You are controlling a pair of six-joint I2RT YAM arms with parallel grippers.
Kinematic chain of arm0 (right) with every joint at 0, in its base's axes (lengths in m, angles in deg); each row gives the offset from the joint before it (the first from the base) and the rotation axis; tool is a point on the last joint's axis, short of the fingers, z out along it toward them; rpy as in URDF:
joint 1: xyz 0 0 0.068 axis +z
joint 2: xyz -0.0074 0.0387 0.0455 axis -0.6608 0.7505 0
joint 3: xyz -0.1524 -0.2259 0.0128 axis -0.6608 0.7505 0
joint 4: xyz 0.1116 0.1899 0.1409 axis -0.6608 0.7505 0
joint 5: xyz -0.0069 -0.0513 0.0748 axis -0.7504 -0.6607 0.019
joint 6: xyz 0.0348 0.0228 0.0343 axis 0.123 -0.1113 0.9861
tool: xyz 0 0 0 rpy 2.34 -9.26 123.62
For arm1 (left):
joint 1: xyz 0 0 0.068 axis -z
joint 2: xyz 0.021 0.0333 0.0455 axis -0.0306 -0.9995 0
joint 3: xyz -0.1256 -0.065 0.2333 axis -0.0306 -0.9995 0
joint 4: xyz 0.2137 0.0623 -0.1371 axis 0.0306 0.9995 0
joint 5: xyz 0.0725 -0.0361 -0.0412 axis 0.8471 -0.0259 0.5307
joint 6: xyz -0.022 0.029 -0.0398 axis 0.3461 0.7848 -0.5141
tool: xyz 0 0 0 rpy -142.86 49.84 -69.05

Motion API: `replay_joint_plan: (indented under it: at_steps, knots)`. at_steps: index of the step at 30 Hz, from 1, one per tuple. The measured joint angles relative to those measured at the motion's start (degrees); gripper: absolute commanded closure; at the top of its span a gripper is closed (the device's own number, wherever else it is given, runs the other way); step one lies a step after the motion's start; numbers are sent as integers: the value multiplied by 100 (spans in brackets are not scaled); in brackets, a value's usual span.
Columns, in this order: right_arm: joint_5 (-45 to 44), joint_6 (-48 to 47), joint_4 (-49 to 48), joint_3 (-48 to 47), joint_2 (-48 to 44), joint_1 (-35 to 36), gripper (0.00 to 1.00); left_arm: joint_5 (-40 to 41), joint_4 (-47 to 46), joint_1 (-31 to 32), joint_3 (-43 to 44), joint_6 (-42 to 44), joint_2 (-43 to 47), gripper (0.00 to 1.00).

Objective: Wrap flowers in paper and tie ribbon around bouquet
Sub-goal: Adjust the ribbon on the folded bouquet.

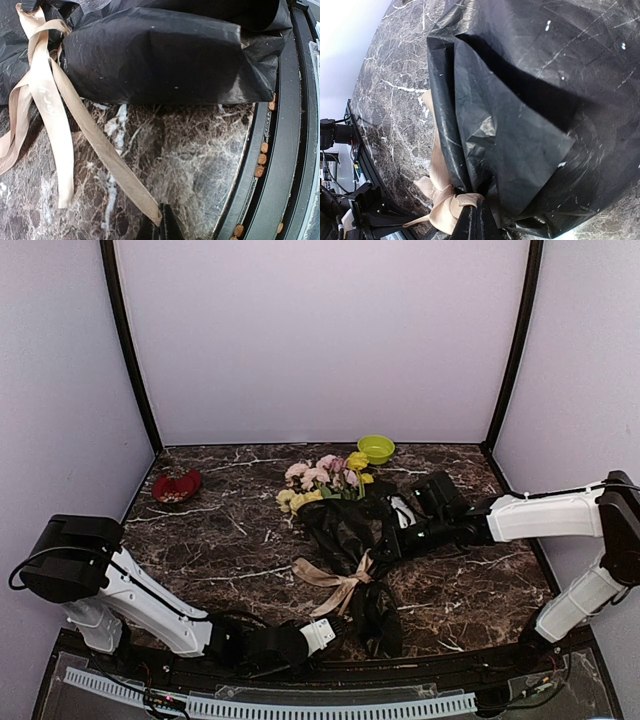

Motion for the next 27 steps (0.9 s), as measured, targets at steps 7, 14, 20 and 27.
replay_joint_plan:
  at_steps: [7, 14, 20, 27]
  knots:
    - [-37, -243, 98, -52, 48, 44, 100, 24, 7, 0, -63, -127, 61, 100]
    - [-334, -708, 538, -79, 17, 249, 100, 50, 24, 2, -74, -131, 74, 100]
    - [-511, -754, 680, -79, -229, 258, 100, 131, 101, 4, -59, -111, 81, 55]
    - [-533, -813, 713, -118, -321, 260, 100, -92, 516, 4, -243, 243, 708, 32]
